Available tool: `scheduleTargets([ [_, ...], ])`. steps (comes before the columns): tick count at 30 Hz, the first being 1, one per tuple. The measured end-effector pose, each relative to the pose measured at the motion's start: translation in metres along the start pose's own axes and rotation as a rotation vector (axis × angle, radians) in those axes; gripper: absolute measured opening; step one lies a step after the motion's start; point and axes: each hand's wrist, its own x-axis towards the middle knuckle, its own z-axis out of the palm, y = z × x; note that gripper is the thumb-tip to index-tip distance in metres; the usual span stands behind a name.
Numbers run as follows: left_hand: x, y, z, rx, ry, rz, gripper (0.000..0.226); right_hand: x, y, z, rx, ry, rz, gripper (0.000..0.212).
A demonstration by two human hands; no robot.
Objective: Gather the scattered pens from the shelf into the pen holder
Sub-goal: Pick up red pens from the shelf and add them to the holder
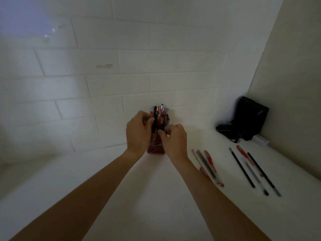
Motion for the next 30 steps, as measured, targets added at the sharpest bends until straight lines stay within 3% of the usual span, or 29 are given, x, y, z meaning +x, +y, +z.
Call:
scheduleTargets([
  [6,-0.006,-0.008,0.003,0.213,-0.098,-0.027,0.015,-0.008,-0.003,0.002,-0.012,0.106,-0.078,0.018],
  [10,-0.011,-0.007,0.01,0.283,-0.16,-0.005,0.013,-0.005,0.0,0.002,-0.074,0.001,-0.031,0.012],
  [13,-0.025,-0.004,0.016,0.266,-0.111,-0.035,0.016,-0.005,0.001,-0.005,-0.086,-0.015,-0.019,0.015],
  [17,-0.049,0.006,0.016,0.277,-0.049,-0.047,0.037,-0.005,0.014,-0.033,-0.134,-0.014,0.007,0.015],
  [20,-0.059,0.007,0.018,0.198,-0.163,-0.16,0.048,-0.01,0.038,-0.058,-0.305,-0.092,0.056,0.016],
  [26,-0.053,0.007,0.015,0.17,-0.175,-0.221,0.015,-0.034,0.074,-0.094,-0.375,-0.142,0.171,0.022],
  [30,-0.057,0.016,0.013,0.243,-0.179,-0.248,0.012,-0.049,0.085,-0.104,-0.486,-0.251,0.252,0.024],
])
